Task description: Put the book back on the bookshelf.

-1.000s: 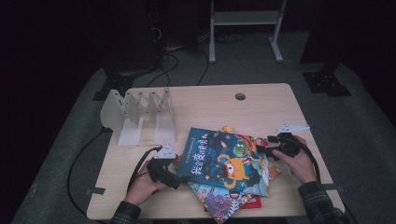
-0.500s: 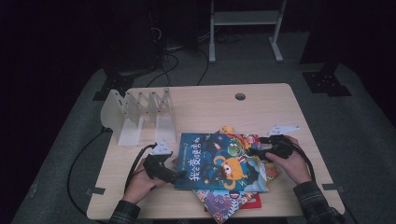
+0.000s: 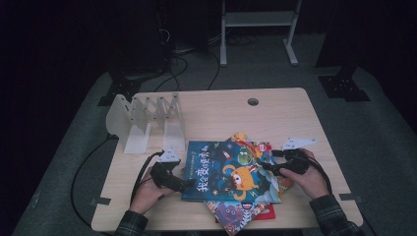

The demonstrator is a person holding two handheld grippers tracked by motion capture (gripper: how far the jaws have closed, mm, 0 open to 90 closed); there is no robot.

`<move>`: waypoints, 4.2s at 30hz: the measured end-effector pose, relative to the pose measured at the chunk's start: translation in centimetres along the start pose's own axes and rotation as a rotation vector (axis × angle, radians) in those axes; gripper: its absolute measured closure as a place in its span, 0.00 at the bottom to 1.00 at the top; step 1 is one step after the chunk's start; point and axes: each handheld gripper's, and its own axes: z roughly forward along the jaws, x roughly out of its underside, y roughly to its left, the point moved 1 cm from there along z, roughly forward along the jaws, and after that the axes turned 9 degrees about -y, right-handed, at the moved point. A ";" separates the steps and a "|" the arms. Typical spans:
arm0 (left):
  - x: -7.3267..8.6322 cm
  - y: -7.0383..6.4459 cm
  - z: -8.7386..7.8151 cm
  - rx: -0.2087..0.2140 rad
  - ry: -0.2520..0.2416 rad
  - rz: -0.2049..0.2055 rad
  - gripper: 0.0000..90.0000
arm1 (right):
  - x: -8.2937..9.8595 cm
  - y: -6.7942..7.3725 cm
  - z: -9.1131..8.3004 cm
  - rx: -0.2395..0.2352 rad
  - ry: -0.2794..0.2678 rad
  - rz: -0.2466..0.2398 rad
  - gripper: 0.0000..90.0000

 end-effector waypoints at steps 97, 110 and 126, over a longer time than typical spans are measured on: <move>3.1 3.5 -2.8 0.148 0.074 -0.294 0.00 | -0.4 7.3 1.6 -0.204 0.024 -0.136 0.32; 2.9 3.6 -3.0 0.138 0.088 -0.284 0.00 | -0.4 6.2 0.1 -0.234 0.060 -0.125 0.63; 3.0 3.7 -2.6 0.163 0.084 -0.310 0.00 | 0.1 6.4 0.0 -0.237 0.086 -0.189 0.89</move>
